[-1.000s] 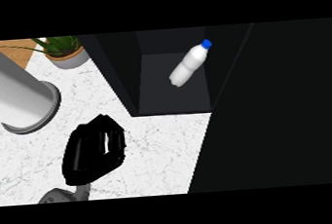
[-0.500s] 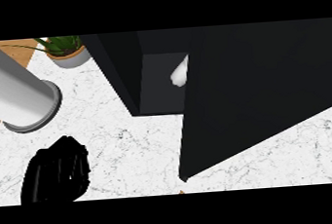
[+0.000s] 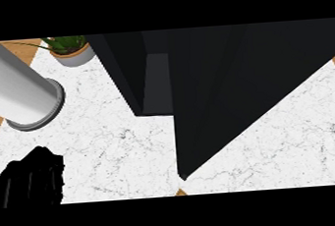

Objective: Pick up the bottled water, place it into the cabinet and close the cabinet

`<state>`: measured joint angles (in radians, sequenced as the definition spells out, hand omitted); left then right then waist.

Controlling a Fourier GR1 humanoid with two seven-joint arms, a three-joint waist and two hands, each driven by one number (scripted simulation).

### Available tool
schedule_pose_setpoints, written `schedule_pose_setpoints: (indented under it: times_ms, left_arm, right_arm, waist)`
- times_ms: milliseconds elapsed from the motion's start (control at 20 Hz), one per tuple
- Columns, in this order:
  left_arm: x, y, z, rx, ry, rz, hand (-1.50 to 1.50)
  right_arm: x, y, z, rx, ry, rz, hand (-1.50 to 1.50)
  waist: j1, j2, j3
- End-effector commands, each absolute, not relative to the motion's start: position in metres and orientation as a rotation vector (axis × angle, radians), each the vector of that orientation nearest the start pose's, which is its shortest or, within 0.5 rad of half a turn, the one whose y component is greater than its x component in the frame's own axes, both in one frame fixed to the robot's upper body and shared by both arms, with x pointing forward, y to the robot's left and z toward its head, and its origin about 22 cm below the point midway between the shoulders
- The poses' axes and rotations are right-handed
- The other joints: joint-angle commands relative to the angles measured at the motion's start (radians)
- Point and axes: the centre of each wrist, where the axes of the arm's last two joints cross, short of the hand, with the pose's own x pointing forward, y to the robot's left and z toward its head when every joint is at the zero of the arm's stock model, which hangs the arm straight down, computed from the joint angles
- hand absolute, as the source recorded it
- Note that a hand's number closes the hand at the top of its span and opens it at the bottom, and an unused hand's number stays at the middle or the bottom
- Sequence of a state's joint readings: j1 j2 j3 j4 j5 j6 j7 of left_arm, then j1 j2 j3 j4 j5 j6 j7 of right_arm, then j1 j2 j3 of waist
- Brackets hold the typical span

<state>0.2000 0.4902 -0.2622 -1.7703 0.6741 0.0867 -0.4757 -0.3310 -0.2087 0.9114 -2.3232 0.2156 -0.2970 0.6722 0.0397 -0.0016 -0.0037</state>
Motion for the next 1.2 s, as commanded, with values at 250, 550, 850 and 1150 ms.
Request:
schedule_pose_setpoints:
  times_ms: [250,550,850,1150]
  left_arm:
    - [0.176,0.306,0.034,-0.277,-1.873,0.132,1.50]
    - [0.156,0.320,0.016,-0.273,-1.864,0.141,1.50]
    - [0.149,0.345,0.027,-0.280,-1.875,0.137,1.50]
    - [0.155,0.338,0.024,-0.283,-1.891,0.102,1.50]
  right_arm:
    - [0.204,-0.037,0.209,0.372,-1.804,0.458,1.50]
    - [0.278,-0.039,0.193,0.465,-1.648,0.439,1.50]
    - [0.352,-0.056,0.162,0.438,-1.636,0.436,1.50]
    - [0.388,-0.080,0.170,0.410,-1.614,0.441,1.50]
  waist:
    - [0.017,0.010,0.002]
    - [0.005,0.011,0.003]
    - [0.007,0.013,0.004]
    - [0.002,0.015,0.003]
